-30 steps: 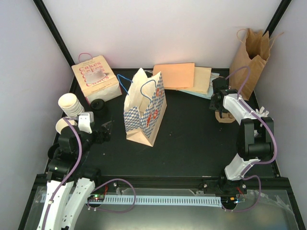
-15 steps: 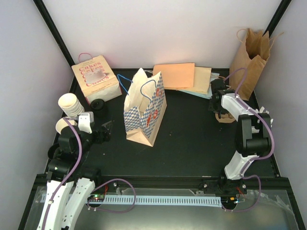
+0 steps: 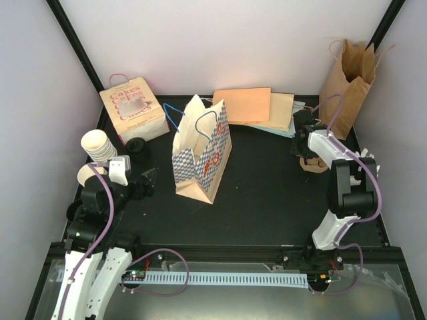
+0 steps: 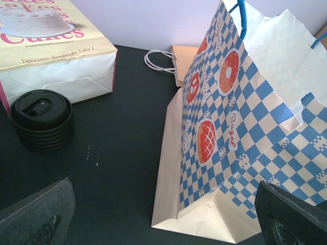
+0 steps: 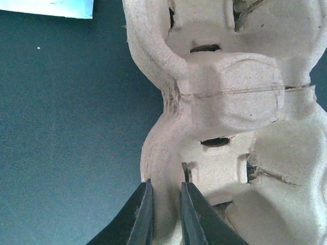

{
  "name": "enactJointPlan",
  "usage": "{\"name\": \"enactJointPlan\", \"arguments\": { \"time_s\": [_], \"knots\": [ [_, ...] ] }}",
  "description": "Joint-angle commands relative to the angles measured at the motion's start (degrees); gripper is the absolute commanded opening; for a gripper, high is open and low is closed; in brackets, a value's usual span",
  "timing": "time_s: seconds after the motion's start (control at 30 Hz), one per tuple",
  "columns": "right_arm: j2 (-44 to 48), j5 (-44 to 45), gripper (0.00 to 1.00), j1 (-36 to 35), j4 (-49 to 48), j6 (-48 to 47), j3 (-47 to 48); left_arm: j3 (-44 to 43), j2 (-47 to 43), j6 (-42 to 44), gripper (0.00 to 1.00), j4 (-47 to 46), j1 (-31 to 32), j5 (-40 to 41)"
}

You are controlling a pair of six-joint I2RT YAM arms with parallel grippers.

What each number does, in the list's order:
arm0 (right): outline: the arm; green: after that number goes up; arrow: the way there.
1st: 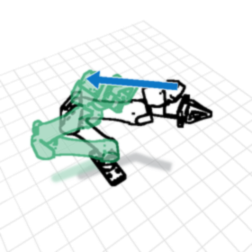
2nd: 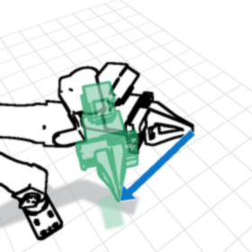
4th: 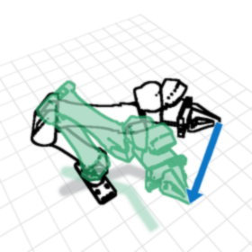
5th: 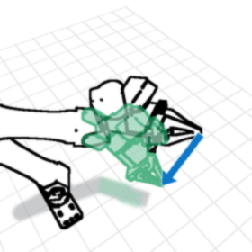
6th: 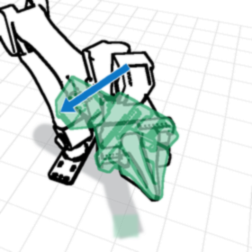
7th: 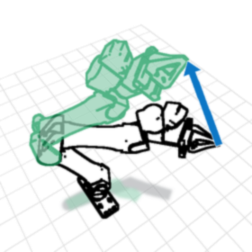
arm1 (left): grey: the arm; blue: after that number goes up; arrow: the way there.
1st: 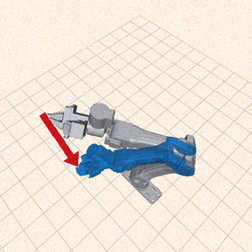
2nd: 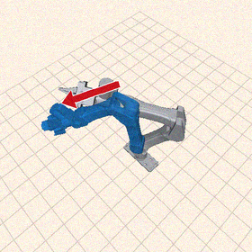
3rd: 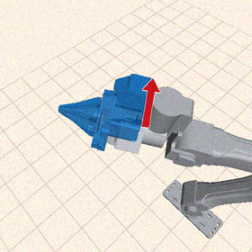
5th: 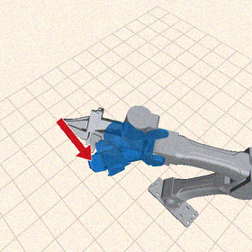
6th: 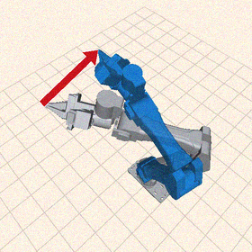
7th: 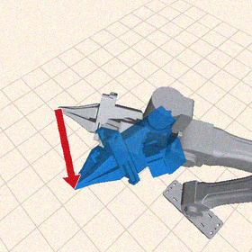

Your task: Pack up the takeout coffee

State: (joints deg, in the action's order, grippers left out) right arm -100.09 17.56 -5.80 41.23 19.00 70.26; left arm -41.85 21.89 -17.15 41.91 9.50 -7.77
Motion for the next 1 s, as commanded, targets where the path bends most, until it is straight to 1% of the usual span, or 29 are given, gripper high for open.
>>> {"name": "enactJointPlan", "arguments": {
  "time_s": [0.0,0.97],
  "knots": [
    [2.5,1.2,0.17,0.0,0.7,-0.4,0.2,-0.1,0.4,0.1,0.99,-1.5,0.1,-1.0],
    [6.4,4.9,0.19,-0.6,5.4,-0.7,4.1,-0.1,0.3,0.1,0.99,-1.6,0.1,-1.2]
  ]
}}
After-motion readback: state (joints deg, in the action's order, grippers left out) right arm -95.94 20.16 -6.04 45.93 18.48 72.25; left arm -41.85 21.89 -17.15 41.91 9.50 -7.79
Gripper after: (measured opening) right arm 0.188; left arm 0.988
